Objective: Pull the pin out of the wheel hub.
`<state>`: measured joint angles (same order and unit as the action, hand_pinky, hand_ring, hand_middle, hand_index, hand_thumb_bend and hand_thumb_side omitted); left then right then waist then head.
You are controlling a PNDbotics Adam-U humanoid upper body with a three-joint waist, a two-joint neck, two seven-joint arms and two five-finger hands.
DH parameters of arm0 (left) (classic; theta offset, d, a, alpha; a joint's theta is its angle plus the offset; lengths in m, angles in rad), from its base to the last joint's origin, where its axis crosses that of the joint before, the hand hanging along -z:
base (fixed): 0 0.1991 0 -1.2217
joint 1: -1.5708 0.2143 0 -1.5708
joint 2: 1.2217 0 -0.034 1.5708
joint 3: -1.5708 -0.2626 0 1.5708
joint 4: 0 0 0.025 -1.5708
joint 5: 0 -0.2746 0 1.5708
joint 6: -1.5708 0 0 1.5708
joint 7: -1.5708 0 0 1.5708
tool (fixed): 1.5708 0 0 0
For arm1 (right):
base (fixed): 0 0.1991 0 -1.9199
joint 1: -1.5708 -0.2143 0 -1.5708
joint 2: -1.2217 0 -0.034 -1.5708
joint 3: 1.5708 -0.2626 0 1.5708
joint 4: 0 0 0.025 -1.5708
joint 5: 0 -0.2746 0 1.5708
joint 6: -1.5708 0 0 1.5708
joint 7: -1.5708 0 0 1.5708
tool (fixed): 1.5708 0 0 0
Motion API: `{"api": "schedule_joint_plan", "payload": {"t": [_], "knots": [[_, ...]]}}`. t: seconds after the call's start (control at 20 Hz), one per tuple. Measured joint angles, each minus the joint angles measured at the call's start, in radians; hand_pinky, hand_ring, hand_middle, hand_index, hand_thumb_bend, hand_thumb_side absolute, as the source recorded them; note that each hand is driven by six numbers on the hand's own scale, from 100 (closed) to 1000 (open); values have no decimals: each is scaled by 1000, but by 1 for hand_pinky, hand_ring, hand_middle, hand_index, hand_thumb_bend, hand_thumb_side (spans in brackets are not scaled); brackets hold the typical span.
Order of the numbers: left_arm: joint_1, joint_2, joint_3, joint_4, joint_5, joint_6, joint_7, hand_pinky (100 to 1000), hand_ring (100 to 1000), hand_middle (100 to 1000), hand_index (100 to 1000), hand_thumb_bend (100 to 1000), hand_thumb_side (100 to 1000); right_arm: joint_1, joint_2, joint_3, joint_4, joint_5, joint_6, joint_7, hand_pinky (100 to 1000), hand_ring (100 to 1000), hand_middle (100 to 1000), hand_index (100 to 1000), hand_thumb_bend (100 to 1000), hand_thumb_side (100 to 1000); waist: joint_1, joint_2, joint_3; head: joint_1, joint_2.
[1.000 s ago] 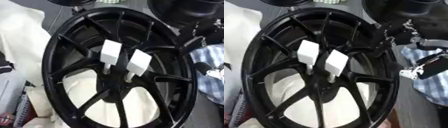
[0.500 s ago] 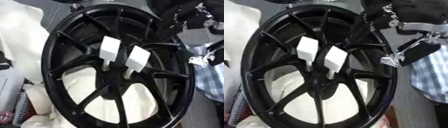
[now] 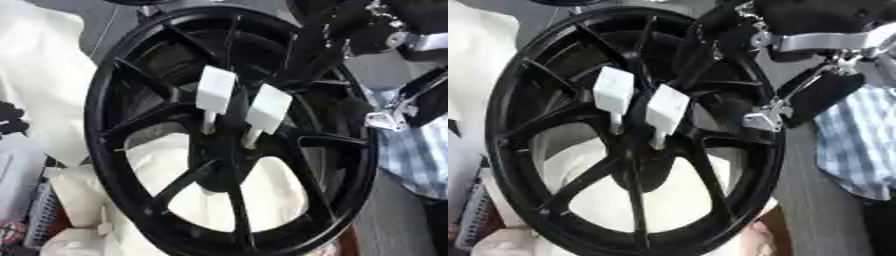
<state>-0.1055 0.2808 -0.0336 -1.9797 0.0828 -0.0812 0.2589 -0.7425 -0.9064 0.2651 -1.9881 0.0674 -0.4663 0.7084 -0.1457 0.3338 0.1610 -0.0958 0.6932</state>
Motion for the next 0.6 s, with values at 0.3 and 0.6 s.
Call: {"api": "schedule_joint_plan", "payload": {"t": [0.3,0.6], "knots": [[11,-1,2,0,-5,5,5,640,667,591,733,100,766,-6,37,17,0,19,-12,-12,907,860,800,815,100,268,8,0,-12,33,-1],[27,-7,4,0,-9,10,11,640,668,591,734,100,769,-20,87,45,0,25,-9,-9,907,861,802,813,100,270,15,-1,-24,62,-10]]}}
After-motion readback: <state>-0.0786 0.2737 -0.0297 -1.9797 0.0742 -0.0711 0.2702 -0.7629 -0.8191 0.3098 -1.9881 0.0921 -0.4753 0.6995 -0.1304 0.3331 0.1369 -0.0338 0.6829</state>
